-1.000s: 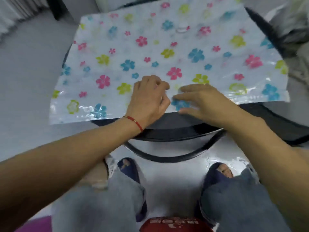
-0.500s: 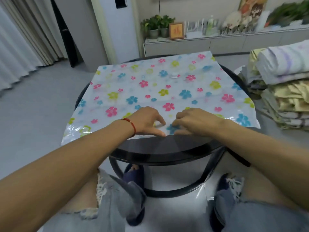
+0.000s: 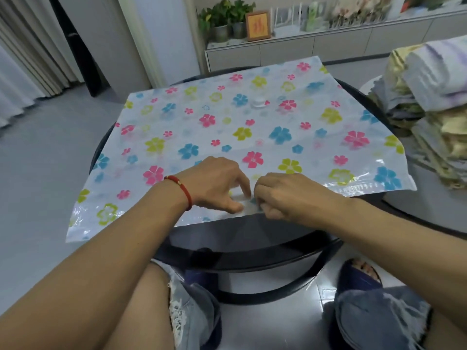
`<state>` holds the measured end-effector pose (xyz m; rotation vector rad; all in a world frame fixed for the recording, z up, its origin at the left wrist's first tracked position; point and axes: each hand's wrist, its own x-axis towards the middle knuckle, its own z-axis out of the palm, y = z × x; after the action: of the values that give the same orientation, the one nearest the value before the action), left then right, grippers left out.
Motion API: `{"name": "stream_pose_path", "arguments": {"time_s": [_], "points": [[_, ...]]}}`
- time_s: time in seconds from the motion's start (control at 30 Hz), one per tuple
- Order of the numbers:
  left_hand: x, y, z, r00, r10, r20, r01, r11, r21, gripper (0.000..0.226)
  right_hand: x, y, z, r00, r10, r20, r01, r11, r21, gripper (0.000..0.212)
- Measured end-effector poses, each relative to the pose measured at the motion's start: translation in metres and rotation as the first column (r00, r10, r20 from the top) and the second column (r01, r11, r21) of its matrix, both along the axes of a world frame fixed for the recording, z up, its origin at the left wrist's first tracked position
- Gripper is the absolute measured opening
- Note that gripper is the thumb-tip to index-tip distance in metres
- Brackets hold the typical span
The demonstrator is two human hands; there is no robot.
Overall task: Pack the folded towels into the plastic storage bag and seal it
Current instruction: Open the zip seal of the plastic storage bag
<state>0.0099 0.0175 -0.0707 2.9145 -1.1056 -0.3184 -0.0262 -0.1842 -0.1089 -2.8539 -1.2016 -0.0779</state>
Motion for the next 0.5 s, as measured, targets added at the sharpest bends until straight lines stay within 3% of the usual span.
{"name": "stream_pose_path", "arguments": {"time_s": [0.23,0.5], "points": [[-0.007,0.0,-0.001,0.999,0.033,-0.027,-0.033,0.999,0.006,0.034,0.004,-0.003,0.012,0.988,0.009,-0.152,0.0,0.998,0.061,0.016],[-0.024,0.004,-0.012,0.99,0.14,-0.031,-0.143,0.98,-0.139,0.035,-0.009,0.005,0.015,0.991,-0.086,-0.104,0.084,0.996,-0.021,0.018]]}}
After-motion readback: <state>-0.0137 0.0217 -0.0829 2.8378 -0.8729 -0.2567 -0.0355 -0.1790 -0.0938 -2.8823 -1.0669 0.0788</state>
